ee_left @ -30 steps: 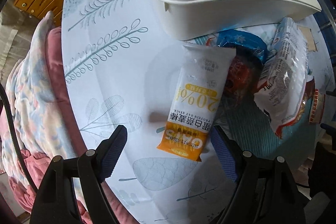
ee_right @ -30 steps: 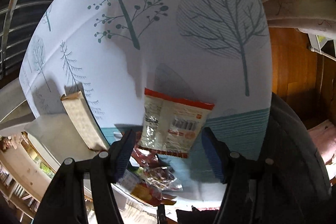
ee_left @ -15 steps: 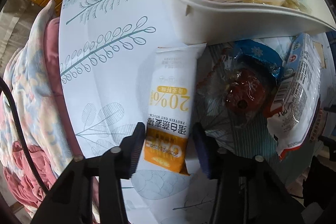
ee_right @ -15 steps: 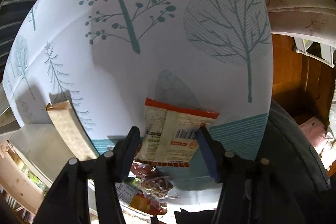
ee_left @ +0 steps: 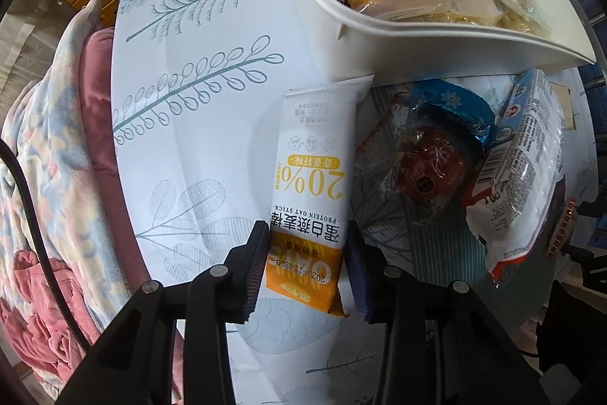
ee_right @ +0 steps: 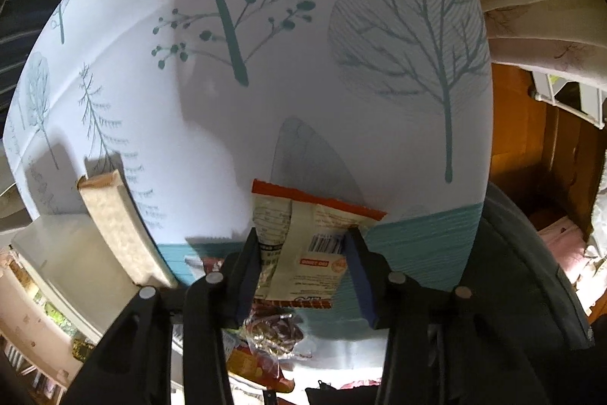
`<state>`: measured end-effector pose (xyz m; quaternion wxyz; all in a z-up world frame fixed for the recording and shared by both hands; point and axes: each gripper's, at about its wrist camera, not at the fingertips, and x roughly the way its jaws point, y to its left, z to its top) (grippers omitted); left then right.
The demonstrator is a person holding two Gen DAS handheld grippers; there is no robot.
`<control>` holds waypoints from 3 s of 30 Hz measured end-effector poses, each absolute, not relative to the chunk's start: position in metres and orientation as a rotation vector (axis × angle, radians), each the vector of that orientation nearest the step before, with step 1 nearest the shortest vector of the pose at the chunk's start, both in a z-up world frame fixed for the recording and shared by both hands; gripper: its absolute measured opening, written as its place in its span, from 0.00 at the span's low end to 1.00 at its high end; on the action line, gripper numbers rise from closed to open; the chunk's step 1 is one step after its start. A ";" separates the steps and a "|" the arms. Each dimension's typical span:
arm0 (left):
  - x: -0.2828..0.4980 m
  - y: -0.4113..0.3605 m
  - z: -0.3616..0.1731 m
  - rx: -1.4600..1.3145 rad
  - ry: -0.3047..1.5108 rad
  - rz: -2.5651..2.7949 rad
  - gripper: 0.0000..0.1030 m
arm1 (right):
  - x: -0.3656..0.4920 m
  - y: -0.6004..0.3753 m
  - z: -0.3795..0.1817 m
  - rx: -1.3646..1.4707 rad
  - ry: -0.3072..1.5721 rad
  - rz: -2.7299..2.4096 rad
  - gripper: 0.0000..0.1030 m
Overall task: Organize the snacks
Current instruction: 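Carry both items into the white tray and open both tools to release them, then move the left tool to the large white printed bag while the right tool approaches the brown chocolate packet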
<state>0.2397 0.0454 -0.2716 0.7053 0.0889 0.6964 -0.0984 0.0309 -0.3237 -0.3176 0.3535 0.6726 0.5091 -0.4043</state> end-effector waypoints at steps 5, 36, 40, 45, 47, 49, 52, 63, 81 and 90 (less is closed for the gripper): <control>0.232 0.051 -0.260 0.187 1.535 -0.254 0.36 | 0.030 -0.305 -0.313 1.752 1.330 -0.979 0.42; 0.272 0.005 -0.128 0.263 1.401 -0.467 0.36 | 0.197 -0.211 -0.209 1.357 1.513 -0.401 0.42; 0.292 -0.005 -0.124 0.245 1.384 -0.464 0.36 | 0.219 -0.210 -0.206 1.349 1.540 -0.342 0.42; 0.319 -0.018 -0.124 0.231 1.350 -0.433 0.37 | 0.248 -0.215 -0.207 1.350 1.559 -0.296 0.42; 0.327 -0.023 -0.127 0.233 1.328 -0.426 0.37 | 0.261 -0.217 -0.209 1.350 1.563 -0.284 0.42; 0.335 -0.027 -0.129 0.233 1.323 -0.416 0.37 | 0.272 -0.220 -0.212 1.348 1.564 -0.275 0.42; 0.346 -0.032 -0.132 0.213 1.317 -0.410 0.37 | 0.284 -0.224 -0.215 1.343 1.553 -0.274 0.43; 0.350 -0.024 -0.134 0.171 1.322 -0.362 0.72 | 0.274 -0.224 -0.222 1.394 1.556 -0.279 0.65; 0.256 0.036 -0.089 0.125 1.281 -0.354 0.75 | 0.173 -0.181 -0.183 1.445 1.463 -0.261 0.65; 0.204 0.062 -0.094 0.103 1.297 -0.364 0.75 | 0.122 -0.155 -0.193 1.361 1.470 -0.194 0.66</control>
